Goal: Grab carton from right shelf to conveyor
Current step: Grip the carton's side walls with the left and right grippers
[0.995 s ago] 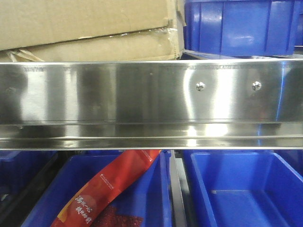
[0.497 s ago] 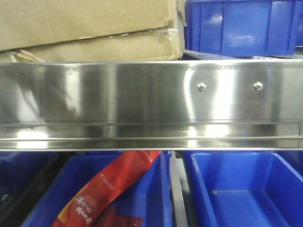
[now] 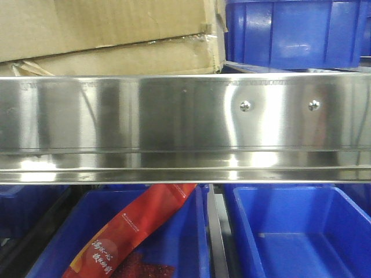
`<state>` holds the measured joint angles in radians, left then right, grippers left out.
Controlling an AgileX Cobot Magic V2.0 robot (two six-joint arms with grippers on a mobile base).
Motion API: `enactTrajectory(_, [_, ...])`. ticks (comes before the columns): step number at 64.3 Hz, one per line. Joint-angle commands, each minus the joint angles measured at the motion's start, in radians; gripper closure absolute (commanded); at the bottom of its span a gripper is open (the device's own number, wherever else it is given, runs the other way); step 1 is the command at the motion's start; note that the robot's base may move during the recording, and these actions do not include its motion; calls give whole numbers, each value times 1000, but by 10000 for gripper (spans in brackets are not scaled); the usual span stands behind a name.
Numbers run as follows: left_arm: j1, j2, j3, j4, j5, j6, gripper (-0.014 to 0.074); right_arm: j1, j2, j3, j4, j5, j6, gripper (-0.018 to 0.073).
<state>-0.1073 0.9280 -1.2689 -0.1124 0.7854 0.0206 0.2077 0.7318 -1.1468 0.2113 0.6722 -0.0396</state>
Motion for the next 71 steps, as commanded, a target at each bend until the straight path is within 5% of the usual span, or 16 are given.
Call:
enactTrajectory(1, [-7,122,-124,-28,81,2,184,48,135,-161,5,122,-6,0])
enactTrajectory(15, [59,368,-410,-85,260,11,184,134,457,-584,-27,444,79,0])
enactTrajectory(21, [116,438,-487,-151,281,59,184,194,587,-754,-157,549,174,0])
enactTrajectory(26, [157,490,-531,-185,288,72,184,270,680,-865,-275,549,268,0])
enactTrajectory(38, [194,575,-540,-193,266,119,184,385,856,-1016,-361,549,365,0])
enactTrajectory(71, [194,745,-540,-163,139,119,184,394,1119,-1135,-353,549,415,0])
